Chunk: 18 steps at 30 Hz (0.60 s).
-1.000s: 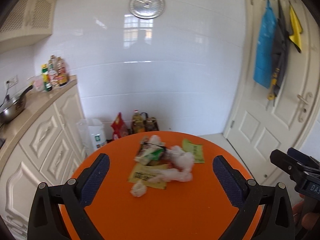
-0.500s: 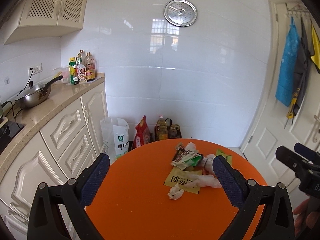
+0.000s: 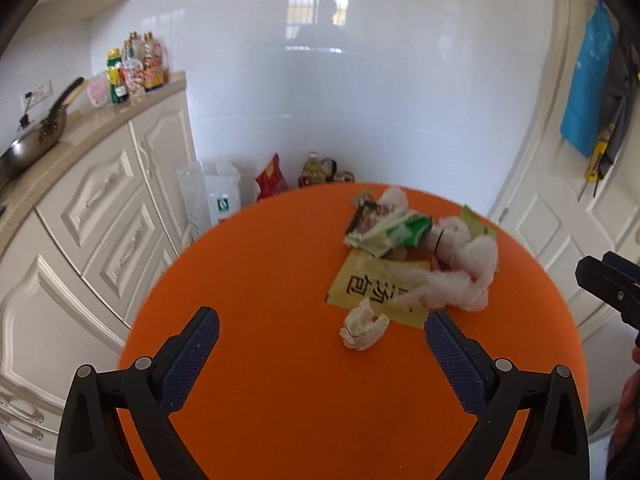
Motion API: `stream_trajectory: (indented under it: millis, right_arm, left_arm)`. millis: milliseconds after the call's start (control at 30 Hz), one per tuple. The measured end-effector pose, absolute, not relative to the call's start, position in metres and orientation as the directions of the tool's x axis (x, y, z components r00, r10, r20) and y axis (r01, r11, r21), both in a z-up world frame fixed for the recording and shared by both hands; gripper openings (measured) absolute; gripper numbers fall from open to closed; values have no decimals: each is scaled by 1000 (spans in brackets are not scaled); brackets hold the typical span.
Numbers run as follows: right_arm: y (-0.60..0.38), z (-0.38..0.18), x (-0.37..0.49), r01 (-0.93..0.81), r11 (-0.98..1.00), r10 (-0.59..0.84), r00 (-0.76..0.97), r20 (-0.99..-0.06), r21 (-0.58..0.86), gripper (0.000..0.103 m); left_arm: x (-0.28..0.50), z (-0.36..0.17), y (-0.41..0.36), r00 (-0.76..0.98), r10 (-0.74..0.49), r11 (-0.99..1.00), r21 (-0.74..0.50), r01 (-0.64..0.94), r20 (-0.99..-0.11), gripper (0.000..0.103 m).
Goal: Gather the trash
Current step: 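Grasp crumpled beige paper with the left tool while the right tool grasps white plastic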
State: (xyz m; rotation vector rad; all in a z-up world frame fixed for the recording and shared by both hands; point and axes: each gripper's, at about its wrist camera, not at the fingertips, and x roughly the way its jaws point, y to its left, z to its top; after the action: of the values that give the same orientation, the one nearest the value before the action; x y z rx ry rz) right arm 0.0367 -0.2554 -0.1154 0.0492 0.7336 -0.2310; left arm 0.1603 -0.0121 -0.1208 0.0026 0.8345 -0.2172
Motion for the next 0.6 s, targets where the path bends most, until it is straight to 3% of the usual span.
stream_trajectory:
  millis: [200,267,300,367,400,433,467,600]
  right_arm:
    - [-263,-147,55,216,976,-157,673,-723,-10,103]
    - [-263,-153,59,209,978,-138,666,-733,6,103]
    - [-263,-155,61,208,978,-134,662,-737,8,103]
    - [-263,-163,68,202,979,-121,650,-750,17,103]
    - [-262,-165,70,200,979,-114,645,-756,23,103]
    - [-261,-170,73,195,980,-101,638,-763,33,103]
    - [-260,-173,76,191,981,-92,633,-768,40,103]
    - [-252,-185,87,167,982,-38,623,-781,85,102]
  left_arm:
    - [234,-168,-36,574,-191,970,-62,237,-796,99]
    - [255,-187,-41,546,-217,964,-87,253,-809,86]
    - [263,-194,-43,527,-228,961,-101,258,-819,70]
    - [272,-200,-47,523,-240,957,-110,267,-818,60]
    - [275,-200,-48,520,-256,953,-123,276,-815,42]
    - [278,-202,-50,503,-279,948,-150,281,-818,32]
    - [284,-202,-49,507,-287,947,-162,277,-813,26]
    - [298,-201,-43,524,-291,949,-174,262,-801,26]
